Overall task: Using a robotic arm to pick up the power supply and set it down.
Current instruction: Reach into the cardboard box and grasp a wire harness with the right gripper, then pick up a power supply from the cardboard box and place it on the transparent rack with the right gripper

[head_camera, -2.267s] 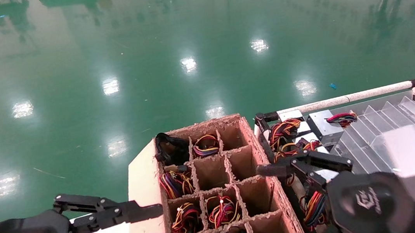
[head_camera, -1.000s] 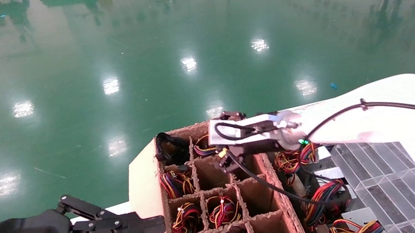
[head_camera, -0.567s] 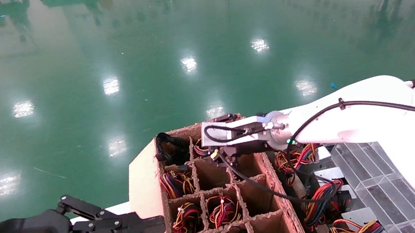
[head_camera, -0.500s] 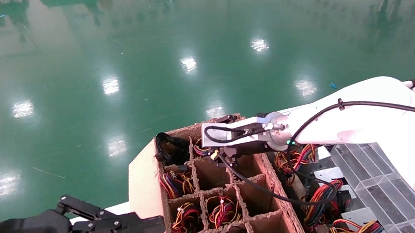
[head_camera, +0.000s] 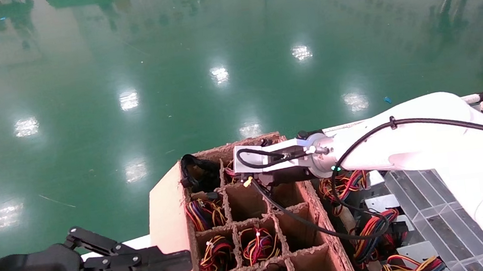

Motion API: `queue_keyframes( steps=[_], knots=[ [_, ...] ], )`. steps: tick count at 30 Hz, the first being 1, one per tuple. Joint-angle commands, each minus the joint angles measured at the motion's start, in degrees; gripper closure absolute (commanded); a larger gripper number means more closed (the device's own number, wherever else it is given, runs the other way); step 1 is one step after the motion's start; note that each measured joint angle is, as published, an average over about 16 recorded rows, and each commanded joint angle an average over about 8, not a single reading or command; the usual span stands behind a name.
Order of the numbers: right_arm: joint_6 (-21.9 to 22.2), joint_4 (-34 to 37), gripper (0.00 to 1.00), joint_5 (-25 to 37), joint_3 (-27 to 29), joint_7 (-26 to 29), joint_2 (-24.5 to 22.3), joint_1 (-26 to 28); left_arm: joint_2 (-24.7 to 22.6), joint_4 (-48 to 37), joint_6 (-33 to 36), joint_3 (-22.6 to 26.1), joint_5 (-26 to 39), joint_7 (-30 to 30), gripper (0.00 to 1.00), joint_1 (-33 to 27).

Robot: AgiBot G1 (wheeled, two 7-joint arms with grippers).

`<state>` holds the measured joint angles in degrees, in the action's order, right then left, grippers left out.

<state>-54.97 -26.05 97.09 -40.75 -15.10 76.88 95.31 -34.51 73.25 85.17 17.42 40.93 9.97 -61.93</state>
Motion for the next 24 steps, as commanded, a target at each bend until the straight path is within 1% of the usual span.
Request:
queue_keyframes(
  steps=[1,9,13,19,24],
  knots=[
    [0.04,0.28,1.00,-0.25,-0.25,-0.14,0.12,0.09,0.00,0.00,0.00,0.01,0.00,0.00,0.00,0.00],
    [-0.52,0.56,1.00,-1.60,-0.97,0.15,-0.16,0.82,0.01,0.00,-0.01,0.03,-0.02,-0.01,0.00,-0.01],
    [-1.50,0.49,1.00,-2.77,-0.73,0.65,-0.79,1.41,0.01,0.00,-0.02,0.04,-0.02,-0.02,0.00,-0.01],
    [-3.51,-0.52,1.00,-4.94,0.48,1.56,-2.70,2.67,0.02,0.00,-0.02,0.05,-0.03,-0.03,0.00,-0.01],
    [-5.67,-3.27,1.00,-7.44,2.12,3.18,-5.21,3.58,0.03,0.00,-0.03,0.06,-0.04,-0.03,0.00,-0.01]
  ],
)
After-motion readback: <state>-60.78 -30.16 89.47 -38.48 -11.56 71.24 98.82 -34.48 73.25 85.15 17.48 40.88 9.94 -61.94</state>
